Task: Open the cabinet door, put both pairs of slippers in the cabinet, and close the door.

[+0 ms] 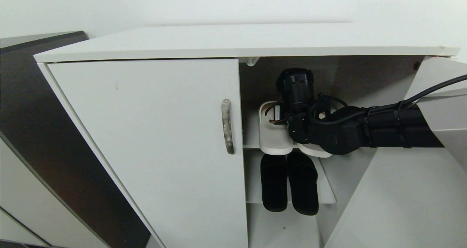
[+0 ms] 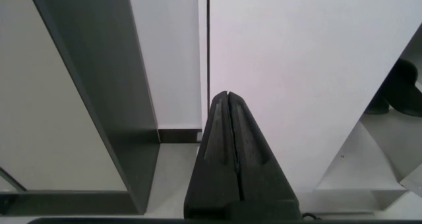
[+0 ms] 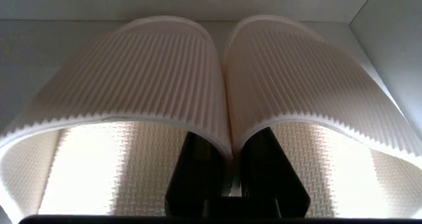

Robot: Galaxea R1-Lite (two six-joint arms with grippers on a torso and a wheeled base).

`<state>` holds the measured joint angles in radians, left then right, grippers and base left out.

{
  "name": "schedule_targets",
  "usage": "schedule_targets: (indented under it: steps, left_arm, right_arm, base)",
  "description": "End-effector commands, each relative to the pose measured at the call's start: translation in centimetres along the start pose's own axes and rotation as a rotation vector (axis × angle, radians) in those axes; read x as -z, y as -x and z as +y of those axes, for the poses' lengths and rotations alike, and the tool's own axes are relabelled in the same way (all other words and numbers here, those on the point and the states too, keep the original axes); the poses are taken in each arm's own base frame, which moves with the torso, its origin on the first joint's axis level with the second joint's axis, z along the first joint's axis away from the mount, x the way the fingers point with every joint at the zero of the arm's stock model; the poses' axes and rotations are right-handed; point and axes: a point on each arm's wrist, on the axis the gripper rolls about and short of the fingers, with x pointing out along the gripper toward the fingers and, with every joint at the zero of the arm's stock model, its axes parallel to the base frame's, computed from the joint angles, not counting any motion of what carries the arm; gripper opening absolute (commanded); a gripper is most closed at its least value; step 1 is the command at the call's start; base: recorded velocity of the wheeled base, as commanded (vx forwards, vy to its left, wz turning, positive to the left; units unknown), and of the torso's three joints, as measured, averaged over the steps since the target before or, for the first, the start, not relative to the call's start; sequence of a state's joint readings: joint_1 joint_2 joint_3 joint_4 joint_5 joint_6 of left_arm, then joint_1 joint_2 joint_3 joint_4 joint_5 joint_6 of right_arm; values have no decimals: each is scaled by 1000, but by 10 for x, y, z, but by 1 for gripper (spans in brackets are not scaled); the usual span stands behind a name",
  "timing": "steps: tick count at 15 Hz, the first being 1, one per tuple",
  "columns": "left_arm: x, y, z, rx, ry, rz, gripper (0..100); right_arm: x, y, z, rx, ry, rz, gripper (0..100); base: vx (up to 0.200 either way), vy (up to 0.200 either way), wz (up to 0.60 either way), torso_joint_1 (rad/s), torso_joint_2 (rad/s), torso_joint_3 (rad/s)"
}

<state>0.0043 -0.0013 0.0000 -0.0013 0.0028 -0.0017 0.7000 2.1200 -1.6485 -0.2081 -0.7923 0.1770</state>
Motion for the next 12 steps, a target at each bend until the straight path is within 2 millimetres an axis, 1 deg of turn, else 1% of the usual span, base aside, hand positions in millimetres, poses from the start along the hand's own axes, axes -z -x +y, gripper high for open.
schedule_targets:
  steps: [1, 2, 5, 7, 8, 12]
  left_arm:
    - [0, 0, 0, -1, 0, 1, 0]
    - [0, 0, 0, -1, 0, 1, 0]
    - [0, 0, 0, -1, 1, 1, 0]
    - [0, 0, 0, -1, 1, 1, 0]
    - [0, 0, 0, -1, 0, 1, 0]
    - [0, 0, 0, -1, 1, 1, 0]
  right_arm:
    - [1, -1, 0, 1, 2, 1, 0]
    - [1, -1, 0, 1, 2, 1, 100]
    - [2, 4, 0, -4, 6, 6, 100]
    - [0, 15, -4, -13, 14, 11, 100]
    - [0, 22, -5, -22, 13, 13, 100]
    - [2, 65, -12, -77, 21, 29, 100]
  base:
    - [0, 0, 0, 0, 0, 0]
    - [0, 0, 0, 0, 0, 0]
    - [0, 0, 0, 0, 0, 0]
    - [0, 0, 0, 0, 0, 0]
    - [0, 0, 0, 0, 0, 0]
    - [0, 0, 0, 0, 0, 0]
